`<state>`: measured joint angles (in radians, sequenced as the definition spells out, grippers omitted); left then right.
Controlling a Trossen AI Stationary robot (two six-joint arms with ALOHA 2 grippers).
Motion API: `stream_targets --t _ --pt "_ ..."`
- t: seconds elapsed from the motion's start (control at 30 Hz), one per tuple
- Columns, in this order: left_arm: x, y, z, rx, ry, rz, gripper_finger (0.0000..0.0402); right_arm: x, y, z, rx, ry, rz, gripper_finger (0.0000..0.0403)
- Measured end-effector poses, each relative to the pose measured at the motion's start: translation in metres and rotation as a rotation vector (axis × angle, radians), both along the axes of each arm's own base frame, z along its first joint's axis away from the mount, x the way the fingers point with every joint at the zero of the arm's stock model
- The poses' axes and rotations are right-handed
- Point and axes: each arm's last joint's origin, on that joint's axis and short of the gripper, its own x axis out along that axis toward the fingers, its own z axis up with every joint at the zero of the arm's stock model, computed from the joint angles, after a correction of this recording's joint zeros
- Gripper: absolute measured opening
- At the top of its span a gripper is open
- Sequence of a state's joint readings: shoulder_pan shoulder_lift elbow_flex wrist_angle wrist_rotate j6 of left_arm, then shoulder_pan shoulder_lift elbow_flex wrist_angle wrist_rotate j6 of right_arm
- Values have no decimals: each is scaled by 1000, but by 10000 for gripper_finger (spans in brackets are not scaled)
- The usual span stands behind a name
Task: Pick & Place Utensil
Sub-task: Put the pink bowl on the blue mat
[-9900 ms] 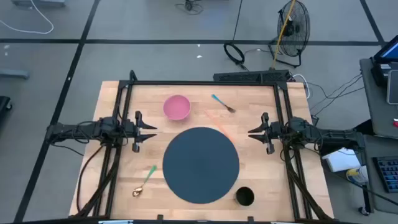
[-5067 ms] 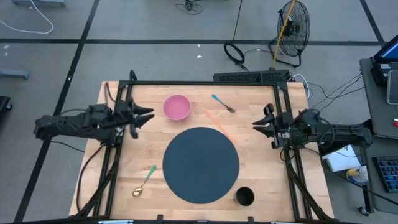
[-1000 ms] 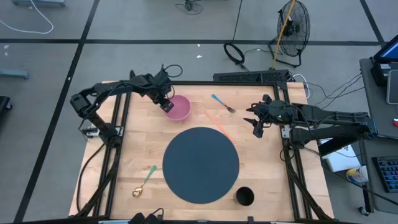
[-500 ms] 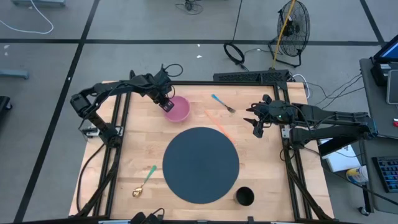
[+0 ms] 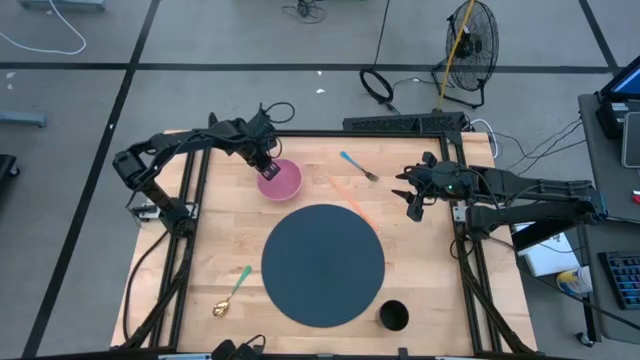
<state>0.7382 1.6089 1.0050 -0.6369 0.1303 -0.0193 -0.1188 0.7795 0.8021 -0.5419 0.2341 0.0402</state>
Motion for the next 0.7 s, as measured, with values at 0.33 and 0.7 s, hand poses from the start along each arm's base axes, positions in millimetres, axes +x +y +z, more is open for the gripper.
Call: stream_targets --t 0.33,0.7 --pt "0 0 0 1 -3 0 9 0 0 0 0 0 0 199" --pt "0 0 0 1 -2 1 12 0 0 0 0 0 0 199"
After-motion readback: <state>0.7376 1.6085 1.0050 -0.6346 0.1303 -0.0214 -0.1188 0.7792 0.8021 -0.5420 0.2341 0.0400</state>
